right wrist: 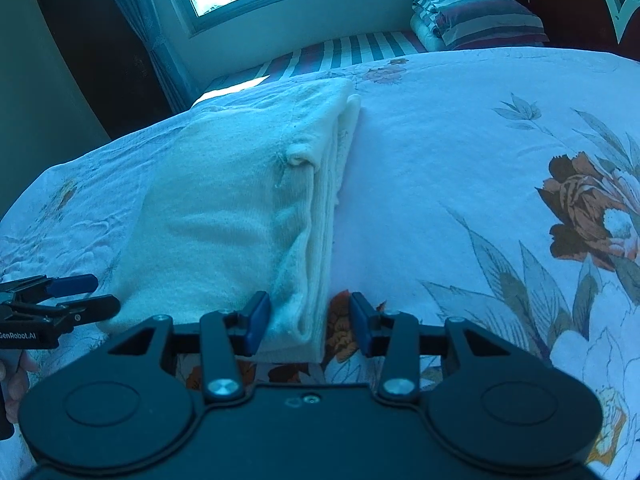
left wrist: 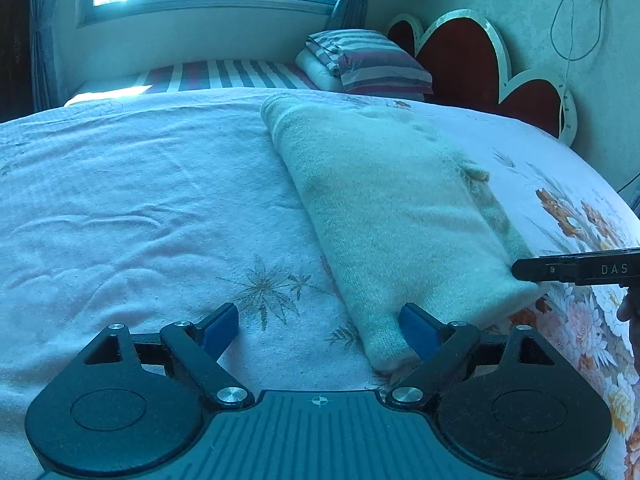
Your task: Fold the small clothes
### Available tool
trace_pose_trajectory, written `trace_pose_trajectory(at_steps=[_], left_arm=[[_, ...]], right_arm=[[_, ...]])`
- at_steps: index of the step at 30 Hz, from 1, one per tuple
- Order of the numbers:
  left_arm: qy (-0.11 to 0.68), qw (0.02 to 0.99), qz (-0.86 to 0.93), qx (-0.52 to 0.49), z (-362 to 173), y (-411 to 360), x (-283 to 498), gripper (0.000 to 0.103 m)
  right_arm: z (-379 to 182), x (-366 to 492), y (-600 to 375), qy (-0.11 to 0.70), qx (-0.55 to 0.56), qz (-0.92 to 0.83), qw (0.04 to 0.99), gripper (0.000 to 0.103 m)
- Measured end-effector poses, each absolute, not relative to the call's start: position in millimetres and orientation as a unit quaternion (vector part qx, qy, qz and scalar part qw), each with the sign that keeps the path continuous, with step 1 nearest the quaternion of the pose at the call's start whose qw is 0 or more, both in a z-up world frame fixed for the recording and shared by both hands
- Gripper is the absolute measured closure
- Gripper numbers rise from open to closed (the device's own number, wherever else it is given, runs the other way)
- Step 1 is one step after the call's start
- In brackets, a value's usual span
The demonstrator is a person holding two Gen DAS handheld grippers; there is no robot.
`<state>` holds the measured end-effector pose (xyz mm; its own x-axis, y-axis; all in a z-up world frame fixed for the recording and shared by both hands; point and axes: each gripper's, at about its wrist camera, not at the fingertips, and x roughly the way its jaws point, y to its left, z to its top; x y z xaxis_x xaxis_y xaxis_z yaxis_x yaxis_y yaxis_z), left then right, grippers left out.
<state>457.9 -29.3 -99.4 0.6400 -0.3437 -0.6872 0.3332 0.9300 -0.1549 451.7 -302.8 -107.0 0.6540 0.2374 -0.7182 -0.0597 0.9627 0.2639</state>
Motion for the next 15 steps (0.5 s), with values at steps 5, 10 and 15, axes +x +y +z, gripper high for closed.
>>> trace_pose_trajectory(at_steps=[5, 10, 15], left_arm=[[0.386, 0.905, -0.179, -0.004, -102.4, -29.4, 455.0, 0.016], [0.388, 0.907, -0.165, 0.004, -98.1, -34.0, 454.6, 0.012], [0.395, 0.907, -0.145, 0.001, -99.8, -32.8, 456.2, 0.0]], right_arm=[[-108.9, 448.8, -307.4, 0.412, 0.121, 0.084, 0.899, 0.061], [-106.0, 449.0, -307.0, 0.414, 0.125, 0.081, 0.898, 0.057], [-108.2, 452.1, -304.2, 0.419, 0.121, 0.091, 0.895, 0.044]])
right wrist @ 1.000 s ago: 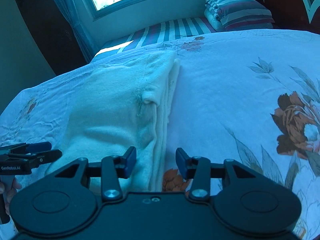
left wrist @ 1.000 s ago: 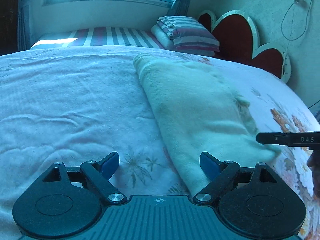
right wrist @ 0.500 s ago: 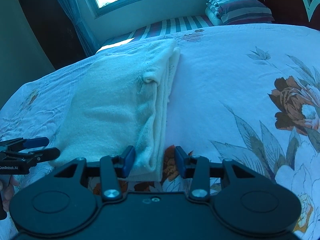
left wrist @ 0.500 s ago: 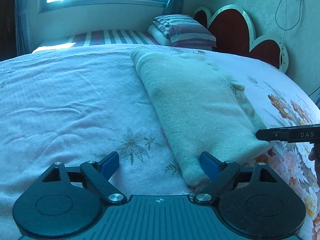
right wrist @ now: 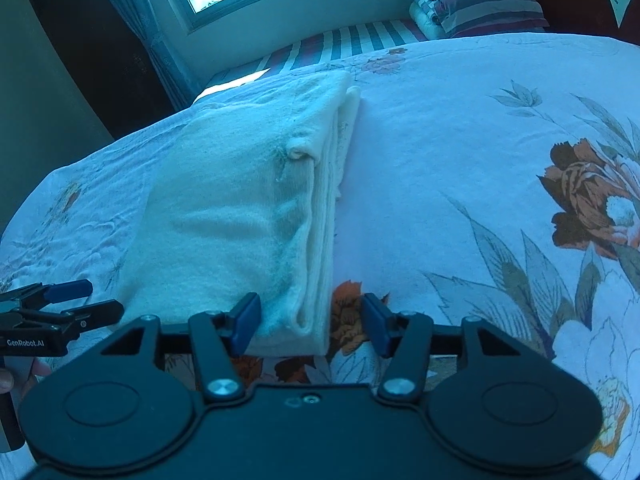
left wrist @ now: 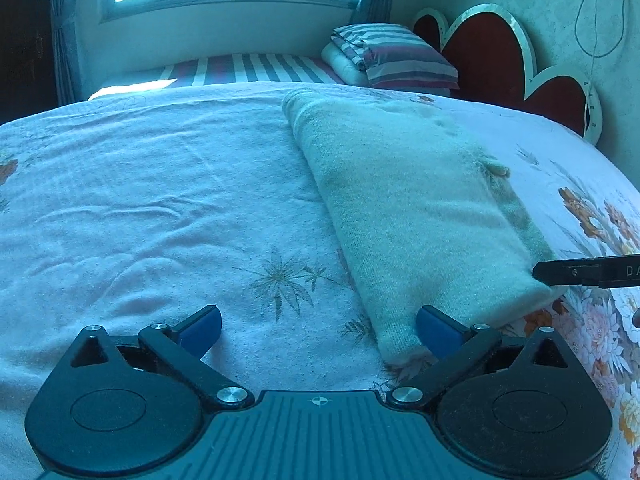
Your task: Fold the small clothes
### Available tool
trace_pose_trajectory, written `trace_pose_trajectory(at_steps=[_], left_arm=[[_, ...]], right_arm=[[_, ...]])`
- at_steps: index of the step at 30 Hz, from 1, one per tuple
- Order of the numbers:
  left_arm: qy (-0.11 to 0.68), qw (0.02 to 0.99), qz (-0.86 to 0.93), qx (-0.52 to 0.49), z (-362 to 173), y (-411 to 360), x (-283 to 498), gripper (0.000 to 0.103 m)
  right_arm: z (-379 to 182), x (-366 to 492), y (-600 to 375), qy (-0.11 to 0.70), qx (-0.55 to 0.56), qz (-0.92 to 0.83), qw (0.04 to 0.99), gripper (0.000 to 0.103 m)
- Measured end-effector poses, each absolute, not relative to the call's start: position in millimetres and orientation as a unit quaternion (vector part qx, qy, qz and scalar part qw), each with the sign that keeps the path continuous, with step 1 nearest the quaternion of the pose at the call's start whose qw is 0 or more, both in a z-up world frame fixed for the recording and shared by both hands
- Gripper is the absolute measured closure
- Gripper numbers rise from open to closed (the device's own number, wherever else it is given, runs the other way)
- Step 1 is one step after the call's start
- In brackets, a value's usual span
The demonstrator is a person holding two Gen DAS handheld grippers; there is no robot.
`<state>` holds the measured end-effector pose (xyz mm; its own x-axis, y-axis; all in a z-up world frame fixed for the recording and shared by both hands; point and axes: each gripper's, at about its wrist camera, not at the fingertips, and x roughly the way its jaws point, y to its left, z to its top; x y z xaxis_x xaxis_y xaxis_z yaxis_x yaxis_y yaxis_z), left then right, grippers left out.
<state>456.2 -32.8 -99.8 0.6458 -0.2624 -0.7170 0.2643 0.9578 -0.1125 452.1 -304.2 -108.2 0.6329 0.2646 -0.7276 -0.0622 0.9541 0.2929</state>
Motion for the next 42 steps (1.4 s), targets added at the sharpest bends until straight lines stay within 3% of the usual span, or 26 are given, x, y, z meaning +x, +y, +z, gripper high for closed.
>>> trace_pose_trajectory(at_steps=[7, 11, 14, 17, 20, 21, 25, 27, 28, 33, 42], left_arm=[[0.399, 0.905, -0.144, -0.019, -103.8, -26.9, 456.4, 0.0], [0.4, 0.904, -0.149, -0.025, -104.3, -21.9, 457.4, 0.0], [0.393, 0.908, -0.142, -0.031, -94.7, -16.0, 456.8, 0.0], [0.386, 0.91, -0.146, -0.051, -92.2, -7.1, 461.4, 0.0], [0.38, 0.901, -0.182, -0.098, -93.1, -0.8, 472.8, 0.0], [0.381, 0.894, -0.201, -0.121, -93.3, 0.2, 479.0, 0.0], [0.4, 0.858, -0.251, -0.205, -105.0, 4.3, 511.6, 0.001], [0.412, 0.845, -0.263, -0.216, -110.8, -0.2, 526.5, 0.013], [0.418, 0.841, -0.267, -0.217, -112.8, -3.7, 533.6, 0.022], [0.432, 0.814, -0.295, -0.253, -124.1, -11.5, 566.7, 0.022], [0.434, 0.791, -0.333, -0.273, -138.5, -27.2, 607.9, 0.022]], right_arm=[[-109.3, 454.7, -292.5, 0.424, 0.102, 0.103, 0.894, 0.022], [-111.8, 456.2, -292.2, 0.426, 0.109, 0.13, 0.889, 0.002], [-98.1, 451.4, -299.1, 0.417, 0.129, 0.122, 0.891, 0.013], [-92.1, 450.5, -317.6, 0.396, 0.187, 0.139, 0.888, 0.013], [-98.7, 459.7, -337.7, 0.386, 0.248, 0.142, 0.877, 0.042], [-100.4, 464.7, -342.0, 0.383, 0.256, 0.14, 0.876, 0.047], [-107.8, 488.4, -358.9, 0.381, 0.289, 0.141, 0.867, 0.043], [-114.2, 501.3, -366.0, 0.384, 0.309, 0.145, 0.858, 0.023], [-115.8, 506.4, -368.1, 0.384, 0.313, 0.15, 0.856, 0.022], [-123.2, 534.2, -376.0, 0.392, 0.329, 0.18, 0.84, 0.03], [-124.5, 562.5, -374.7, 0.404, 0.32, 0.212, 0.83, 0.031]])
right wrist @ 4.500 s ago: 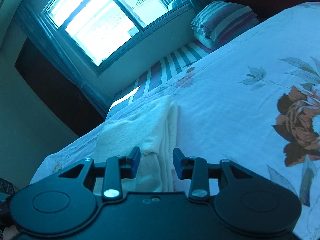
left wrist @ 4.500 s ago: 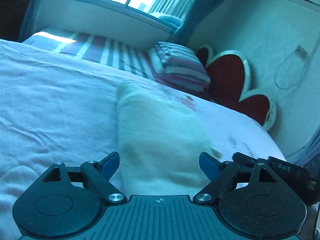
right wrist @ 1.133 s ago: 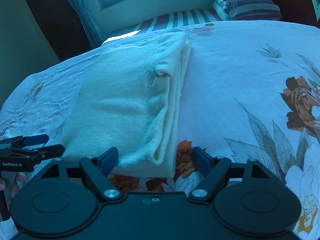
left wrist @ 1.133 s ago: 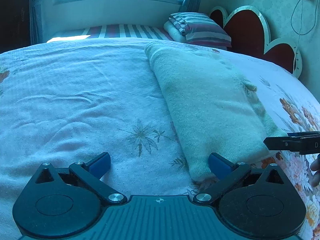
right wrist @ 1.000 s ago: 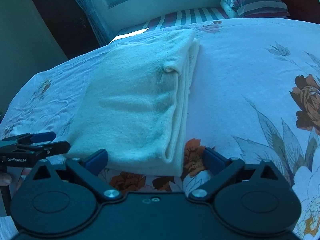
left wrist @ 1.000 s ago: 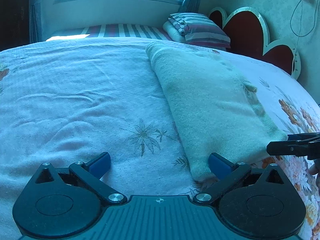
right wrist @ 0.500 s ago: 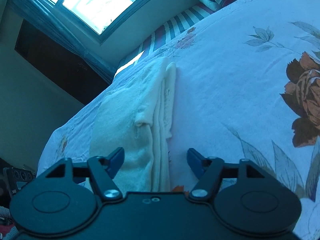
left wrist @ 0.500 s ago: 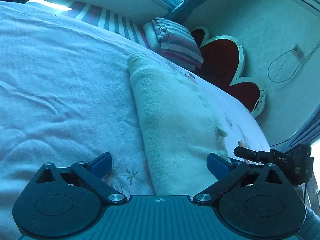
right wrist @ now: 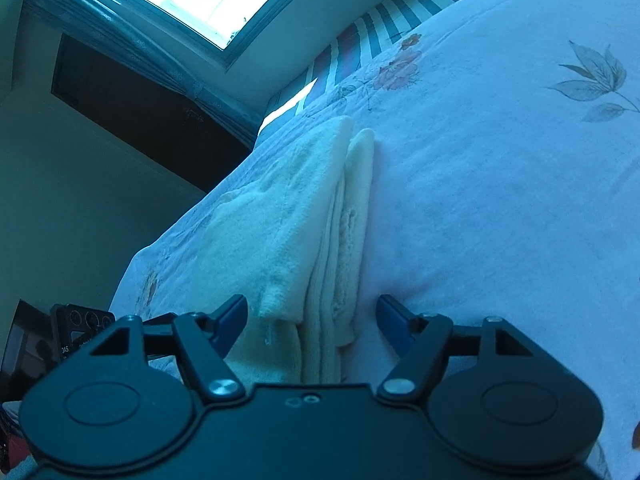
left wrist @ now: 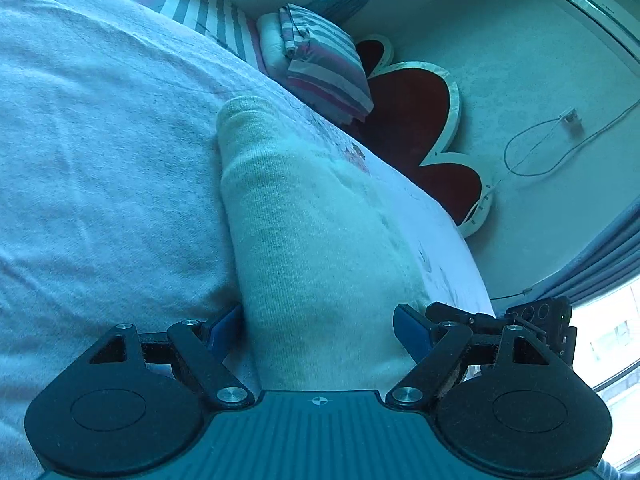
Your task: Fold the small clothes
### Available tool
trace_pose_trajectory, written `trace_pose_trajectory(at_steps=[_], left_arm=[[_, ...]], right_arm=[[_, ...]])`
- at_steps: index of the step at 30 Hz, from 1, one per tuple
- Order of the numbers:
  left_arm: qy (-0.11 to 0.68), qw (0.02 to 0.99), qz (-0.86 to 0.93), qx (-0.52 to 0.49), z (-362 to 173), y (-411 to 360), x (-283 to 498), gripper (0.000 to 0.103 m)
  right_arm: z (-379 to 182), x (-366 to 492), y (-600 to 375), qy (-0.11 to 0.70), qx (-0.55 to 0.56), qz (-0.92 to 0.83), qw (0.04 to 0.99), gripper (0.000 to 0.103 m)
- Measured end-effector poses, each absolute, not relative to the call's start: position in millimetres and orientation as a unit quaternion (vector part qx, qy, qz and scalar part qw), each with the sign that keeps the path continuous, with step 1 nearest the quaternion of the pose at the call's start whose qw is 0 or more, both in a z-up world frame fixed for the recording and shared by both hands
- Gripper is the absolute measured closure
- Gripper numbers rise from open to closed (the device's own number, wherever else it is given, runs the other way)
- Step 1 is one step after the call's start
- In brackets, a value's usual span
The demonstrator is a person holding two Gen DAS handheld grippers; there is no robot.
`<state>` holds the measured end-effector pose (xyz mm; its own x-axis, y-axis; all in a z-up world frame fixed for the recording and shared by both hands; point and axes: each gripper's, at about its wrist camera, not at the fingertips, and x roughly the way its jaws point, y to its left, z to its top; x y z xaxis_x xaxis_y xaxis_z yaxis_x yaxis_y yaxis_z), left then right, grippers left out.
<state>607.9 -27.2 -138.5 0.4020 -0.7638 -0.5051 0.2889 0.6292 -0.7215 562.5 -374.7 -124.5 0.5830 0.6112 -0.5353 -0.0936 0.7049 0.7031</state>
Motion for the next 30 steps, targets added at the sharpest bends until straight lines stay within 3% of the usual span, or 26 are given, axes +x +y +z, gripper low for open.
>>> trace_pose_trajectory(at_steps=[10, 15, 19, 21, 23, 25, 30], left_arm=[[0.438, 0.779, -0.354, -0.277, -142.9, -26.3, 619.6, 0.024], [0.437, 0.777, -0.356, -0.281, -143.3, -26.6, 622.3, 0.024], [0.437, 0.775, -0.361, -0.279, -143.8, -22.9, 621.4, 0.025], [0.437, 0.776, -0.359, -0.278, -145.2, -18.6, 619.0, 0.031], [0.442, 0.777, -0.35, -0.281, -148.1, -13.3, 619.5, 0.052], [0.446, 0.768, -0.349, -0.299, -155.2, -4.2, 622.8, 0.06], [0.44, 0.77, -0.348, -0.303, -157.3, -6.3, 621.3, 0.061]], right_arm=[[-123.7, 566.6, -368.3, 0.397, 0.295, 0.243, 0.835, 0.033], [-125.5, 571.9, -363.8, 0.395, 0.277, 0.241, 0.842, 0.059], [-132.6, 571.4, -368.0, 0.386, 0.291, 0.249, 0.839, 0.063], [-133.3, 571.1, -369.2, 0.385, 0.293, 0.251, 0.839, 0.063], [-132.2, 572.4, -367.4, 0.384, 0.289, 0.253, 0.84, 0.06], [-131.5, 573.3, -366.3, 0.382, 0.285, 0.256, 0.841, 0.058], [-131.1, 574.1, -366.1, 0.381, 0.279, 0.26, 0.842, 0.056]])
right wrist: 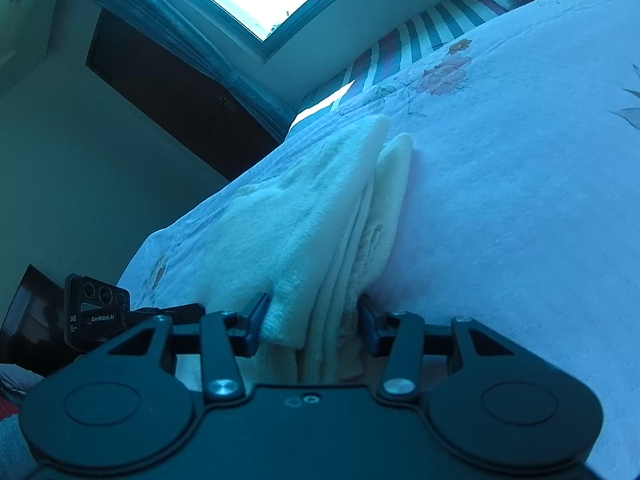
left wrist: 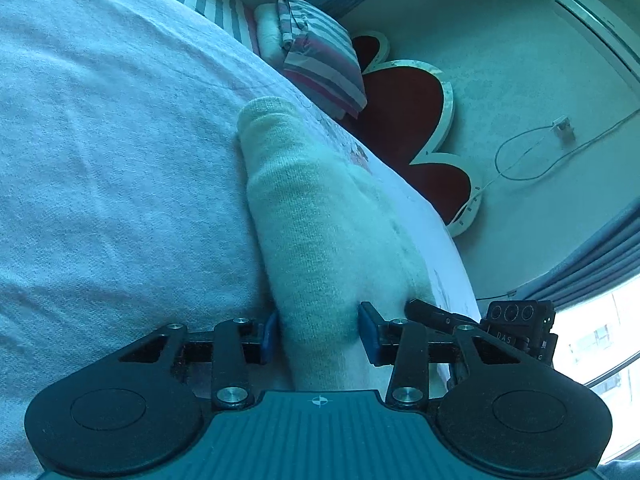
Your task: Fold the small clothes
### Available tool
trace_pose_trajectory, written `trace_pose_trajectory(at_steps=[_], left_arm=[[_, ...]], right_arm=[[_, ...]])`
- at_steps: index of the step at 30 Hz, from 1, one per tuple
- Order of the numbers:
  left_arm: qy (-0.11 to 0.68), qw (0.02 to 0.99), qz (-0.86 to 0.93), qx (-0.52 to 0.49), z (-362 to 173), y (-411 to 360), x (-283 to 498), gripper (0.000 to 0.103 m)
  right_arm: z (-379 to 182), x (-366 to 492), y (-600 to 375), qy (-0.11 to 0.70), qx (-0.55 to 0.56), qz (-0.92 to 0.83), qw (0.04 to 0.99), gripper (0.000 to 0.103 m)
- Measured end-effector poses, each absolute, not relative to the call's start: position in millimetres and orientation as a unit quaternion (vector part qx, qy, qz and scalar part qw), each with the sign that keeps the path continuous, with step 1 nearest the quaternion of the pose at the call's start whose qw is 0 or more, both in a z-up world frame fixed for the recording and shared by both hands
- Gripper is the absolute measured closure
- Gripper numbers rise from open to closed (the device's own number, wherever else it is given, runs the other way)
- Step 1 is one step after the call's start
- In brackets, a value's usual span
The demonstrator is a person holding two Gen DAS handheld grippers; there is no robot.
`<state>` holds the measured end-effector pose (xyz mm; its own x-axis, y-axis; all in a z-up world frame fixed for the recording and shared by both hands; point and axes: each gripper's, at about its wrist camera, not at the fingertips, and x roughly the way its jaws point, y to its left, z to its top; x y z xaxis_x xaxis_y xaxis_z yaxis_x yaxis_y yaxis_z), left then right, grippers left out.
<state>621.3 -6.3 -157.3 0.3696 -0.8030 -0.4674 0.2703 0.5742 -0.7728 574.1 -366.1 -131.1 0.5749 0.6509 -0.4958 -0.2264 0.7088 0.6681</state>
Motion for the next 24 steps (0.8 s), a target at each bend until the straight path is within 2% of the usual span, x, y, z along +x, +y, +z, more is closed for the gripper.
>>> trace_pose_trajectory(at_steps=[6, 16, 24], left_arm=[[0.431, 0.786, -0.337, -0.288, -157.6, -18.8, 619.6, 0.062], [0.407, 0.849, -0.291, -0.17, -112.3, -52.8, 602.3, 0.073], [0.382, 0.857, -0.307, -0.161, -81.9, -42.4, 593.7, 0.074]], right_arm=[[-130.4, 569.8, -359.6, 0.368, 0.254, 0.255, 0.857, 0.065], [-115.1, 556.9, -349.5, 0.359, 0.227, 0.233, 0.875, 0.072], [-90.6, 541.7, -341.6, 0.34, 0.22, 0.229, 0.885, 0.073]])
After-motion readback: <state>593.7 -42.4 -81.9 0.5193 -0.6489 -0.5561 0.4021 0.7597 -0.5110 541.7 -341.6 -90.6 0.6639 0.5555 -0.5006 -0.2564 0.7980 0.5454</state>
